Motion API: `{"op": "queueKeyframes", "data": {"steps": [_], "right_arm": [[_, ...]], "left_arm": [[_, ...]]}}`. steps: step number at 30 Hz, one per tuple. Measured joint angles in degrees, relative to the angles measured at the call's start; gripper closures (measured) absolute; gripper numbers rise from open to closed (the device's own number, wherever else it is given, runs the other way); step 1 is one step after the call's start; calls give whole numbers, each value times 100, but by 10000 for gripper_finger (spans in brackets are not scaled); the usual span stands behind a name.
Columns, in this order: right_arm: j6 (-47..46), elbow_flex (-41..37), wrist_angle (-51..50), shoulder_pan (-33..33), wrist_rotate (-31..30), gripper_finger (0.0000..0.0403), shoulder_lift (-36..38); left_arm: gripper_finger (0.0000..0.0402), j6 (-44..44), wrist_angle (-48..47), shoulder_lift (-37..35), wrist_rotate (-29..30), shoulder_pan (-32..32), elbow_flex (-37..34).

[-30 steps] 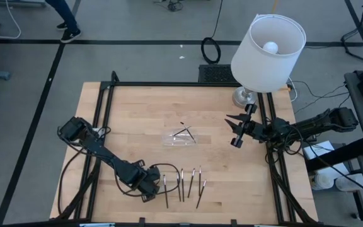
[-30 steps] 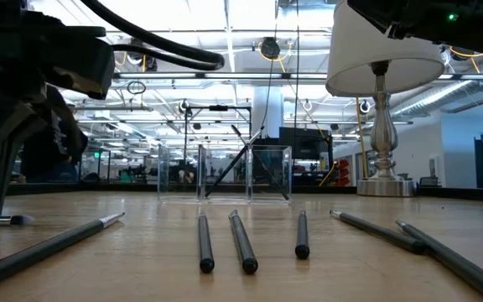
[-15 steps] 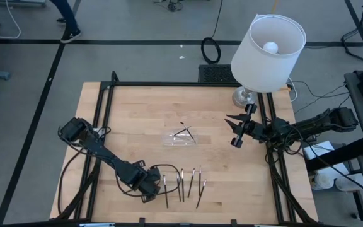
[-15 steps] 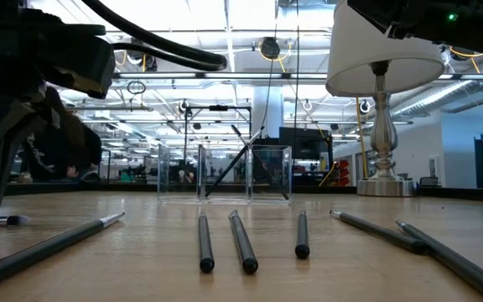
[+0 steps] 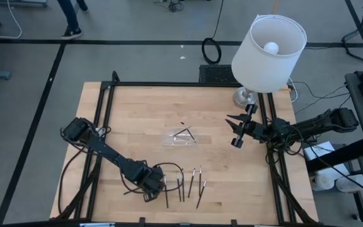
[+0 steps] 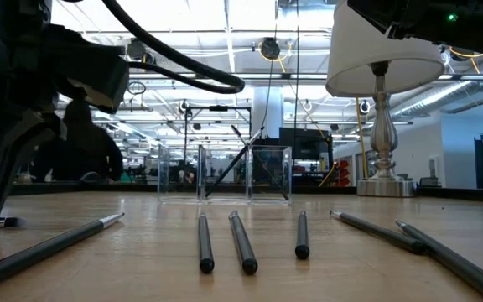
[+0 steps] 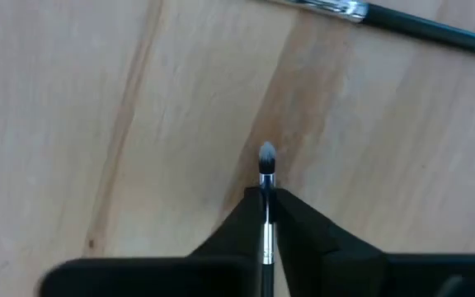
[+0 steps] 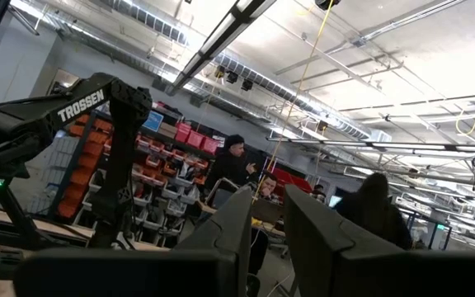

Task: Pick & Place Makeup Supplies
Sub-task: Put the makeup brush into the transparent organizer

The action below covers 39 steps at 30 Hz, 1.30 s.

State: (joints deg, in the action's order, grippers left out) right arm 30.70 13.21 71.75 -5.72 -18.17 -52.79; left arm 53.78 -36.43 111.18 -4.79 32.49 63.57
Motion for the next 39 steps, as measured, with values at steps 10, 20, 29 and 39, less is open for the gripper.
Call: {"op": "queueKeyframes", "data": {"steps": [10, 20, 29, 39], "right_arm": [[-1, 0, -1, 0, 0, 344, 0], [0, 0, 7, 0, 0, 344, 0], [0, 0, 20, 0, 0, 344, 1], [0, 0, 26, 0, 0, 344, 0]], "left_arm": [[394, -40, -477, 143, 298, 22, 367], [400, -117, -1159, -199, 1213, 18, 951], [400, -115, -1326, -153, 1185, 15, 946], [348, -696, -662, -166, 1039, -315, 1062]]}}
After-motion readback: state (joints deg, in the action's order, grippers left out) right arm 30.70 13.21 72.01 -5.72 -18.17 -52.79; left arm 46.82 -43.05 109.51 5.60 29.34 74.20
